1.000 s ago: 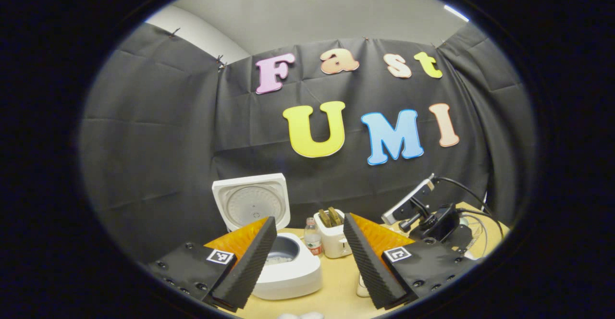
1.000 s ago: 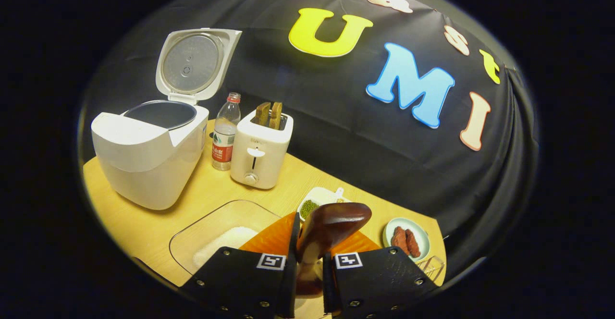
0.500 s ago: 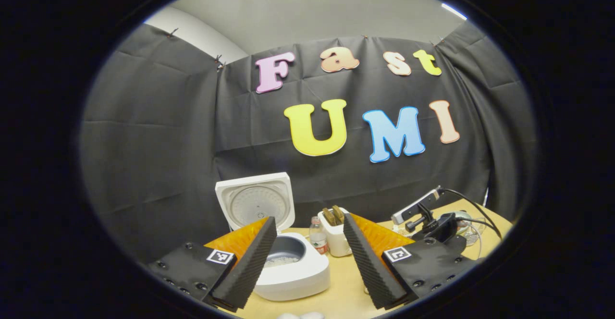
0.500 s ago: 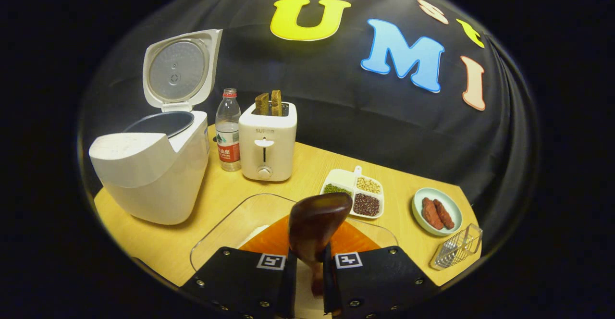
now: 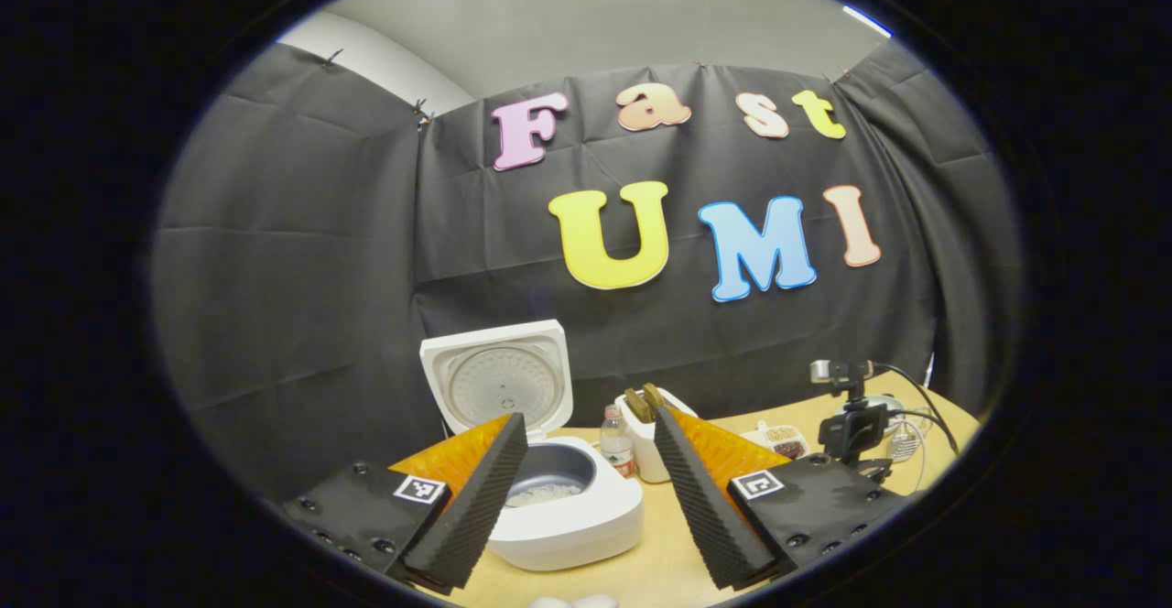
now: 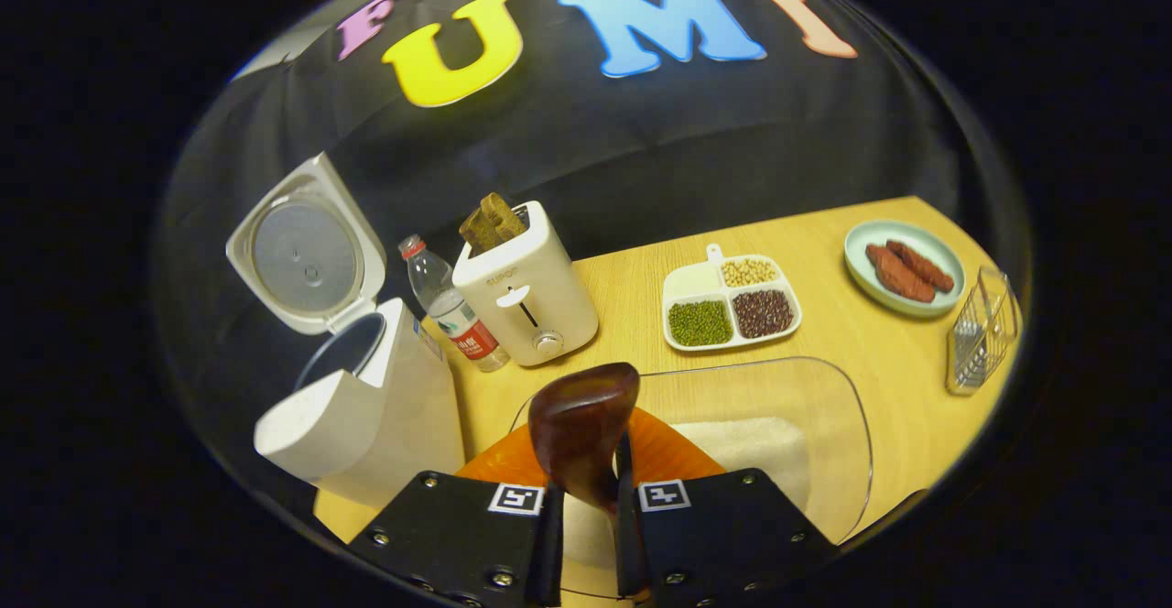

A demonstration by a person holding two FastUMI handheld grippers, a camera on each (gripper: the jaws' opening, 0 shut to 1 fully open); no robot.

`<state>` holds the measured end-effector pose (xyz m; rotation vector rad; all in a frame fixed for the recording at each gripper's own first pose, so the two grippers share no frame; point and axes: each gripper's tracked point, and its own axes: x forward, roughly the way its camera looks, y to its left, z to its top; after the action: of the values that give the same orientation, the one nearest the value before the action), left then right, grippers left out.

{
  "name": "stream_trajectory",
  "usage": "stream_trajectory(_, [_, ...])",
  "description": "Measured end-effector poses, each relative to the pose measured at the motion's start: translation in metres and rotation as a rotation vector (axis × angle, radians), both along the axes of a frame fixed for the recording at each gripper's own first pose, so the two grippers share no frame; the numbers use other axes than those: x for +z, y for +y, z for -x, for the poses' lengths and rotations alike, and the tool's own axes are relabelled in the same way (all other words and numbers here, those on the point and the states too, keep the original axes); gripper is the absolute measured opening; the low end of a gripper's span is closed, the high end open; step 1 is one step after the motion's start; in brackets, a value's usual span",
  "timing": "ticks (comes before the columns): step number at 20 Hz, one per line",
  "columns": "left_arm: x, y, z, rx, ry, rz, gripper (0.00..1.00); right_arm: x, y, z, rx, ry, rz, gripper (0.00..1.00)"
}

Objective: Close the left gripper, press the button to open the rice cooker; take a wooden spoon from the chopstick holder with the right hand, scoop a spoonful of rice and pour it into the rice cooker, then put the wooden spoon back into the chopstick holder.

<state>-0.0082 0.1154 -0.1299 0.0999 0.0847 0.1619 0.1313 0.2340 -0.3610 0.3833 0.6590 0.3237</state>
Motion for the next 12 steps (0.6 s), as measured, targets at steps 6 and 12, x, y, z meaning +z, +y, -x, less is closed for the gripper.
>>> stream_trajectory(6, [0.002, 0.0, -0.004, -0.001, -0.007, -0.004, 0.98, -0.005, -0.028, -0.007, -0.128, 0.124, -0.276, 0.23])
stream_trajectory(12, [0.009, 0.001, -0.009, 0.002, -0.016, -0.02, 0.99, 0.019, -0.068, -0.016, -0.247, 0.152, -0.529, 0.23])
